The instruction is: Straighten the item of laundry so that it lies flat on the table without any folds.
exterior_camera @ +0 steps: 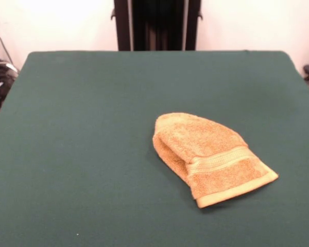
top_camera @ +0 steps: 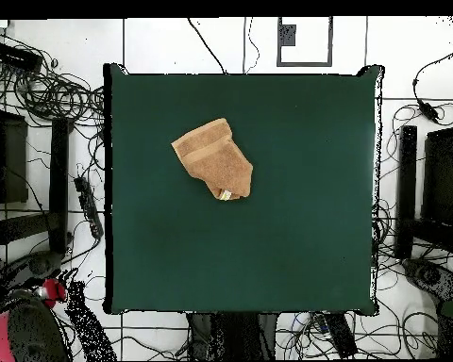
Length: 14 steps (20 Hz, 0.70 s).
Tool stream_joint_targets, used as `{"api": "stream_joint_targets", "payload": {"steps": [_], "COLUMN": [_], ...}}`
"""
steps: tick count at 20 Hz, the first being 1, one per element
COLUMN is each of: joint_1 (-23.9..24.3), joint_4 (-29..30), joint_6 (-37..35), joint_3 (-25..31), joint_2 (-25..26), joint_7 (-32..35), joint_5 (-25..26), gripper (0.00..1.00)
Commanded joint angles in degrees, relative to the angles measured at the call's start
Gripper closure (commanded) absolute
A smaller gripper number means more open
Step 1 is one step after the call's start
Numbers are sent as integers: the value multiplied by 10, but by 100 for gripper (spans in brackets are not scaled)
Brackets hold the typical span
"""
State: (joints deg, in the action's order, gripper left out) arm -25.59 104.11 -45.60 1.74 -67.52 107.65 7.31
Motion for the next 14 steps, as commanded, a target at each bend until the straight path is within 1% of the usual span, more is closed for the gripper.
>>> {"api": "stream_joint_targets", "payload": {"steps": [1, 6, 14], "joint_1": [11, 17, 18], "joint_4": [4, -1, -23], "joint_6": [63, 111, 165], "joint_3": [-4, -13, -31], "joint_2": [93, 132, 193], "joint_7": [137, 130, 125], "joint_5": [10, 9, 4], "gripper": [0, 0, 0]}}
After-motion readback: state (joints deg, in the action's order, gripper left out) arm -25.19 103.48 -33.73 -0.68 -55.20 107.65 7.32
